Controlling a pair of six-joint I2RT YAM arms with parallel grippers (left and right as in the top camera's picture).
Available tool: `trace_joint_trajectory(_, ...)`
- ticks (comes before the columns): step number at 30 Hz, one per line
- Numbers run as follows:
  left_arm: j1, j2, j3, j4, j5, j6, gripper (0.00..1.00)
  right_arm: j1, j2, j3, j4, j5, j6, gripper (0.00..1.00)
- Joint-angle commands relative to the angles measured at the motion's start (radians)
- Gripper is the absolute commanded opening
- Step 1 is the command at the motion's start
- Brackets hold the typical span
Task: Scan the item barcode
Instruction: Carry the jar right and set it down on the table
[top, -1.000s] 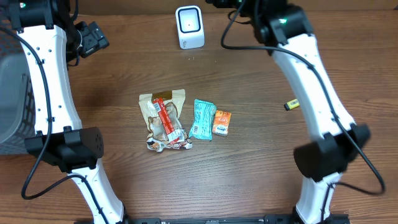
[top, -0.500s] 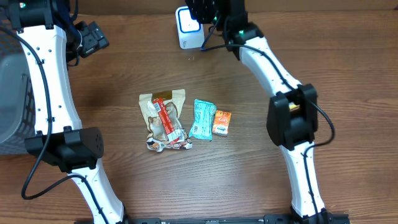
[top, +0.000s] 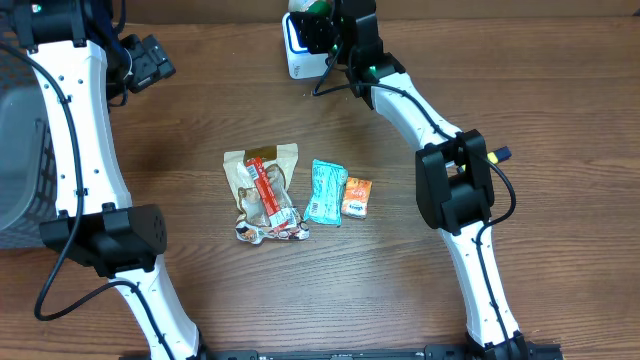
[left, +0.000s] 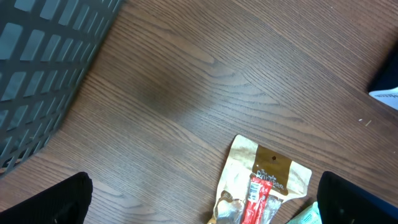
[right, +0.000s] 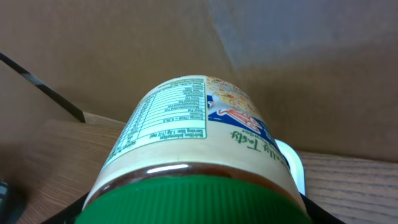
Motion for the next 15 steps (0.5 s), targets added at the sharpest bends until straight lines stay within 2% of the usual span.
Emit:
trace_joint_trajectory(1, -0.007, -0.003, -0.005, -0.003, 0.001, 0.018, 1.0, 0.002, -0.025, 0.023, 0.039, -0.026, 0.021, 0.26)
trace_joint_trajectory(4, -0.007, -0.003, -0.005, -0.002, 0.001, 0.018, 1.0, -0.025, -0.077, 0.023, 0.075, -0.135, 0.046, 0.22)
trace_joint_trajectory(9, -0.007, -0.003, -0.005, -0.002, 0.001, 0.018, 1.0, -0.089, -0.22, 0.023, -0.046, -0.243, 0.181, 0.21)
trace_joint_trajectory(12, -0.007, -0.003, -0.005, -0.002, 0.001, 0.018, 1.0, -0.137, -0.32, 0.023, -0.219, -0.314, 0.235, 0.21)
trace_joint_trajectory(15, -0.007, -0.003, -0.005, -0.002, 0.001, 0.018, 1.0, -0.194, -0.422, 0.023, -0.486, -0.322, 0.23, 0.2)
